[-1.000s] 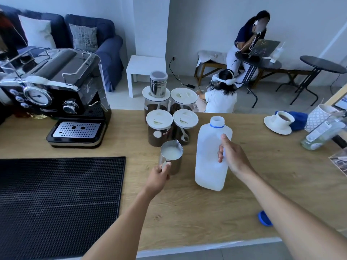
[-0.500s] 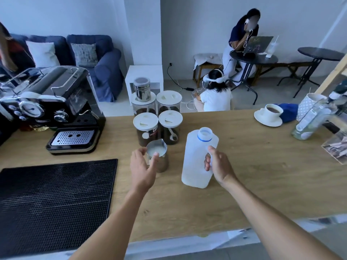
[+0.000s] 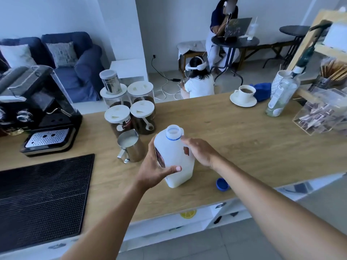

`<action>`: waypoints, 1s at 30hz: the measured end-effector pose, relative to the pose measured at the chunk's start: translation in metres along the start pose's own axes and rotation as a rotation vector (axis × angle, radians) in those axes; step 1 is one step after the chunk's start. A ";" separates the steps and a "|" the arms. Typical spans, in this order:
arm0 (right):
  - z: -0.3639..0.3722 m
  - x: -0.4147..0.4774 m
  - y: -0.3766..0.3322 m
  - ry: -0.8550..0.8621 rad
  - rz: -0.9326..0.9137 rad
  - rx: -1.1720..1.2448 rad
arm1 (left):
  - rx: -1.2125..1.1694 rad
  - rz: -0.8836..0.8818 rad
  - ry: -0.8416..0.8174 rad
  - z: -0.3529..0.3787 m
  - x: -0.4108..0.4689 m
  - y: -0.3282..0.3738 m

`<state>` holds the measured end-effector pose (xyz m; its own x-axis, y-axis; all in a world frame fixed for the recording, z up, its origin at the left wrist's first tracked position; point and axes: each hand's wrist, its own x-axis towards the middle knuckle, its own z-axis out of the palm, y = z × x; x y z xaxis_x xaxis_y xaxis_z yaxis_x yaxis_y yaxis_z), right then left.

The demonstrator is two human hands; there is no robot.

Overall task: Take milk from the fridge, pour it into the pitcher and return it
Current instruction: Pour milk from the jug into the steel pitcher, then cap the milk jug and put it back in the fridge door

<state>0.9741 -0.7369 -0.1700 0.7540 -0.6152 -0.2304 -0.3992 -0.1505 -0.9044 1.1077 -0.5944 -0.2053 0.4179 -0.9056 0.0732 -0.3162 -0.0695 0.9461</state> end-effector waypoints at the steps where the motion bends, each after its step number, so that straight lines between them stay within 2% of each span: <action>1: -0.003 0.000 0.005 0.014 -0.009 0.009 | 0.004 0.004 0.057 0.006 -0.001 0.000; 3: -0.015 -0.004 0.030 0.147 -0.002 -0.048 | 0.025 -0.008 0.152 0.019 -0.003 -0.003; 5: -0.034 -0.012 0.067 0.288 0.068 -0.269 | 0.038 -0.017 0.211 0.027 -0.005 -0.005; 6: -0.044 -0.017 0.087 0.294 0.120 -0.398 | 0.041 -0.021 0.225 0.029 -0.004 -0.006; 8: -0.059 -0.033 0.121 0.178 0.248 -0.573 | 0.057 -0.028 0.243 0.034 -0.005 -0.006; 10: -0.061 -0.048 0.141 0.061 0.331 -0.619 | 0.078 -0.053 0.265 0.038 -0.005 -0.005; 15: -0.045 -0.057 0.150 -0.039 0.253 -0.762 | 0.118 -0.097 0.305 0.044 -0.005 -0.009; 17: -0.042 -0.053 0.152 -0.031 0.259 -0.762 | 0.107 -0.105 0.306 0.044 -0.005 -0.009; 19: -0.045 -0.047 0.144 0.011 0.257 -0.657 | 0.099 -0.120 0.300 0.045 -0.005 -0.009; 22: -0.054 -0.033 0.109 0.154 0.100 -0.426 | 0.083 -0.120 0.312 0.045 -0.004 -0.010; 25: -0.062 -0.020 0.057 0.283 -0.021 -0.305 | 0.070 -0.111 0.323 0.047 -0.003 -0.013; 30: -0.055 -0.012 -0.005 0.256 -0.246 -0.342 | 0.053 -0.104 0.323 0.047 -0.002 -0.017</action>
<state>0.9385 -0.7711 -0.1430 0.7124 -0.6931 0.1096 -0.4058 -0.5343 -0.7415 1.0718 -0.6112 -0.2361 0.6960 -0.7135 0.0810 -0.2977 -0.1841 0.9367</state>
